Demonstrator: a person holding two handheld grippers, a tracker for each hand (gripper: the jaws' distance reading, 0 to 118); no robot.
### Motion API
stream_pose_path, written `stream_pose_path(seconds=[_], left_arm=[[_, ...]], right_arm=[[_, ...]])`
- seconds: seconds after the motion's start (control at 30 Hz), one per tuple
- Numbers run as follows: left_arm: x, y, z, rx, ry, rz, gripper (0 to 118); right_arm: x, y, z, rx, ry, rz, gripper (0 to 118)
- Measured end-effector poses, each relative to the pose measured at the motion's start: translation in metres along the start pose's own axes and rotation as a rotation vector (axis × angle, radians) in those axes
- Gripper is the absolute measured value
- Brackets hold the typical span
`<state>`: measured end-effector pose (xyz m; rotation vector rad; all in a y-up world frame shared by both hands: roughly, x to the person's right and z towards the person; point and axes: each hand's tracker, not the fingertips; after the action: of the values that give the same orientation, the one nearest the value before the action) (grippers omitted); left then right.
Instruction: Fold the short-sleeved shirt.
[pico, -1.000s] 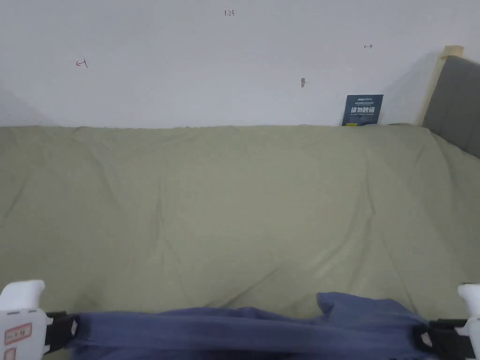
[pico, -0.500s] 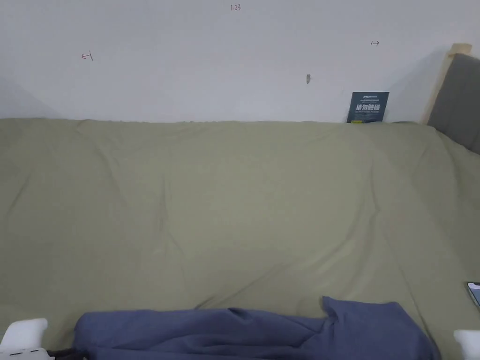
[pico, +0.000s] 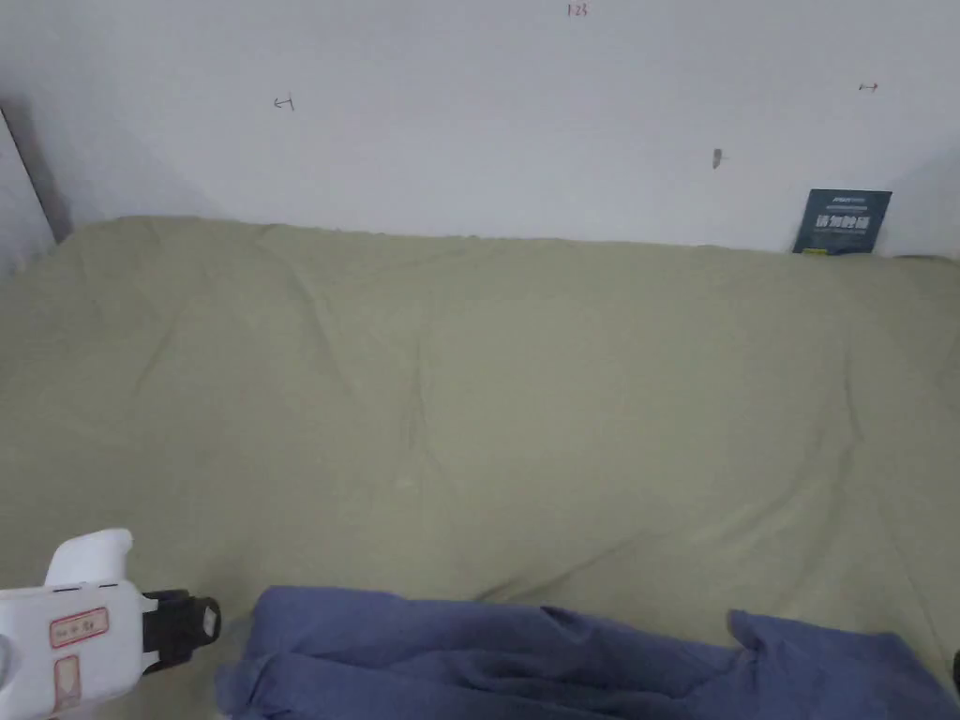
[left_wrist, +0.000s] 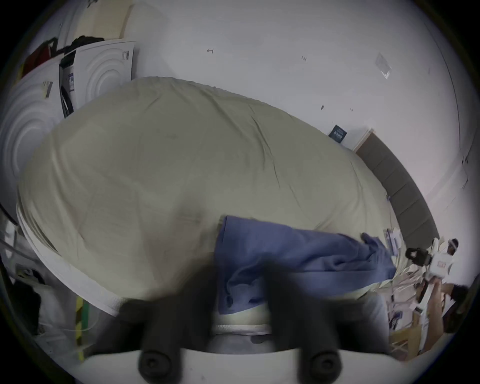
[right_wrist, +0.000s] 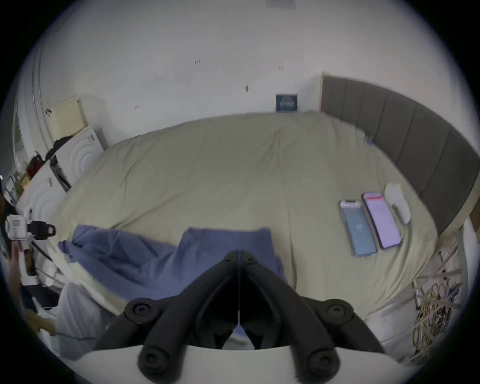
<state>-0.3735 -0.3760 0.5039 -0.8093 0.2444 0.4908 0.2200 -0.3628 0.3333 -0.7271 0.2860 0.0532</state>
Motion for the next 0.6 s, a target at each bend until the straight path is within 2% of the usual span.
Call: stream_pose_path(seconds=[0.03,0.17,0.27,0.37,0.6], left_arm=[[-0.012,0.003,-0.010,-0.019,-0.022,0.024,0],[-0.029,0.006,-0.015,-0.064,-0.047,0.109,0],[-0.042,0.012,-0.023,-0.046,-0.090,0.126,0],[-0.068,0.024,-0.043,-0.104,-0.132,0.121,0],[-0.061,0.029,-0.060,-0.179,-0.285,0.127,0]], right_arm=[[-0.001,0.001,0.000,0.037,-0.017,-0.005,0],[-0.009,0.019,0.010,0.049,0.043,-0.033,0],[-0.022,0.022,0.004,0.077,0.032,-0.030,0],[-0.035,0.022,0.006,0.116,-0.003,-0.023,0],[-0.057,0.014,0.031,0.194,-0.045,-0.008,0]])
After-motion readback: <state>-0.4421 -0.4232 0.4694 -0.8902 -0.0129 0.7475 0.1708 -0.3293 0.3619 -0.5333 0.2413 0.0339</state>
